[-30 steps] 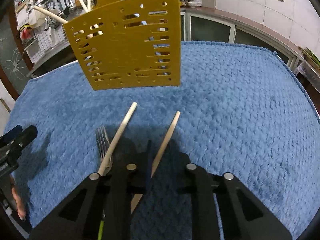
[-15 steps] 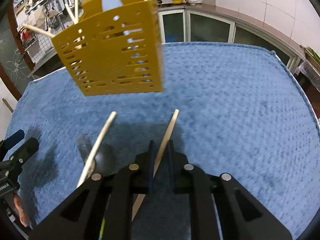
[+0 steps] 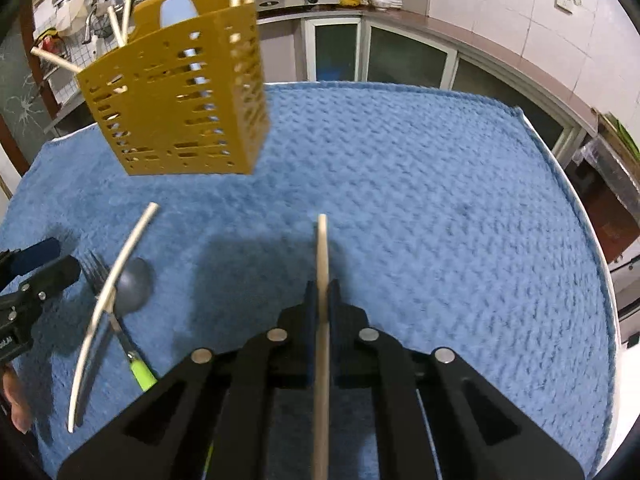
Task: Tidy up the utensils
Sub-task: 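Close the right tool on a chopstick while the left tool grasps another chopstick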
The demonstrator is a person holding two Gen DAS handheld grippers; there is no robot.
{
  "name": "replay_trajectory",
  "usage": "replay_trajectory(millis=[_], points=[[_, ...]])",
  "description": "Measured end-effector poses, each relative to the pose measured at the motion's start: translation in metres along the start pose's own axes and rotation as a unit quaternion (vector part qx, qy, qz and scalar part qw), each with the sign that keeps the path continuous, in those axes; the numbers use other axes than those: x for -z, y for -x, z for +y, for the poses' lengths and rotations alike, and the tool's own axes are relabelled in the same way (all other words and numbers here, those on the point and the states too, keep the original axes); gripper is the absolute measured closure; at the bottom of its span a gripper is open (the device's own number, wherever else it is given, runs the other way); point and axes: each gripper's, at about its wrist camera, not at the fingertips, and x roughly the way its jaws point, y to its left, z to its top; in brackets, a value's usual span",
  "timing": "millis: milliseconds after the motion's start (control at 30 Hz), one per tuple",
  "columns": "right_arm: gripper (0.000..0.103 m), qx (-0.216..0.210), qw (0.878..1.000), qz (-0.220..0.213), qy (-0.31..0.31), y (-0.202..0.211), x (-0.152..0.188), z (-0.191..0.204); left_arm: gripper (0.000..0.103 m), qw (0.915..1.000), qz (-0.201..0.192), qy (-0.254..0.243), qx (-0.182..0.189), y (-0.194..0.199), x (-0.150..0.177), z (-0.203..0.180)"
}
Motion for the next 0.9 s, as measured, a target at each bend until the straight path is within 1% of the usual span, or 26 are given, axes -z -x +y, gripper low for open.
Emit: replay_trajectory(millis=[100,167,200,233,300,367,433,500,567,600,633,700,900], points=[[0.097,-0.012,1.000,0.007,-0.015,-0.002,0.006,-0.011,0.043,0.9999,0.008,-0.010,-0.001,-0.010,-0.007,-0.013],[0.097,-0.018,1.000,0.009,-0.020,-0.003,0.008,-0.012,0.050,0.9997,0.019,-0.014,-0.001,-0.018,-0.013,-0.017],[0.097,-0.021,1.000,0.008,-0.022,-0.004,0.009,-0.012,0.056,0.9995,0.029,-0.015,0.002,-0.024,-0.015,-0.019],[0.097,-0.022,0.999,0.009,-0.023,-0.004,0.007,-0.013,0.058,0.9992,0.037,-0.015,0.002,-0.030,-0.017,-0.020],[0.097,-0.024,0.999,0.010,-0.023,-0.004,0.006,-0.012,0.060,0.9990,0.039,-0.021,-0.006,-0.036,-0.020,-0.023],[0.097,-0.026,0.999,0.011,-0.024,-0.004,0.006,-0.012,0.067,0.9989,0.040,-0.024,-0.009,-0.041,-0.023,-0.025],[0.097,-0.027,0.999,0.012,-0.024,-0.006,0.006,-0.014,0.079,0.9986,0.048,-0.021,-0.005,-0.048,-0.025,-0.023],[0.097,-0.026,0.999,0.013,-0.025,-0.006,0.006,-0.013,0.084,0.9982,0.056,-0.018,-0.004,-0.054,-0.027,-0.021],[0.097,-0.024,0.999,0.014,-0.025,-0.008,0.004,-0.014,0.086,0.9983,0.055,-0.016,0.001,-0.056,-0.029,-0.020],[0.097,-0.022,0.999,0.014,-0.026,-0.007,0.004,-0.013,0.089,0.9984,0.054,-0.012,0.003,-0.056,-0.030,-0.019],[0.097,-0.023,0.999,0.013,-0.027,-0.007,0.003,-0.013,0.094,0.9987,0.050,-0.008,0.006,-0.053,-0.030,-0.018],[0.097,-0.027,0.999,0.007,-0.029,-0.002,0.004,-0.011,0.098,0.9991,0.040,-0.005,0.012,-0.045,-0.031,-0.014],[0.097,-0.039,0.999,-0.017,-0.029,0.016,0.003,0.000,0.099,0.9998,-0.003,-0.001,0.019,-0.014,-0.032,-0.009]])
